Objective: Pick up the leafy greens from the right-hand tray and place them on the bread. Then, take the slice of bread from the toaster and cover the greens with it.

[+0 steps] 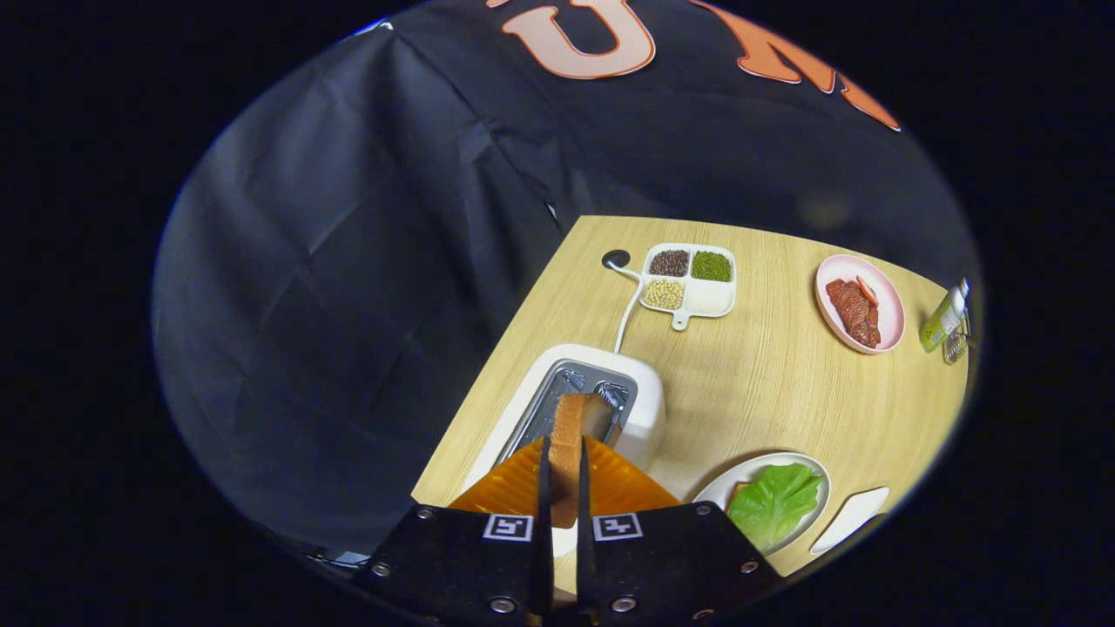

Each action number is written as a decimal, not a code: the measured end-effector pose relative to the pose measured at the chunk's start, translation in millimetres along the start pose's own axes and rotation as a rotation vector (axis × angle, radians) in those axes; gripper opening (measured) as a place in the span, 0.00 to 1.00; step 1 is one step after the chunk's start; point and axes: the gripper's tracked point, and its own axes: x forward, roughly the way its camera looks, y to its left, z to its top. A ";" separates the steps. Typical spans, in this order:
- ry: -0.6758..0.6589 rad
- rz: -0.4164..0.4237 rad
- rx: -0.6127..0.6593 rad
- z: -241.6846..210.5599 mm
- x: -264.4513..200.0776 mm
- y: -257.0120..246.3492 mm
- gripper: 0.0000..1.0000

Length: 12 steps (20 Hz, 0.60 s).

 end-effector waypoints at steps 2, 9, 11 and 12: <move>-0.041 0.029 0.009 1.9 -17.4 -1.7 0.11; -0.136 0.081 0.029 -14.8 -67.3 -31.5 0.11; -0.143 0.085 0.036 -24.6 -73.7 -44.1 0.11; -0.148 0.084 0.040 -29.6 -75.6 -52.5 0.11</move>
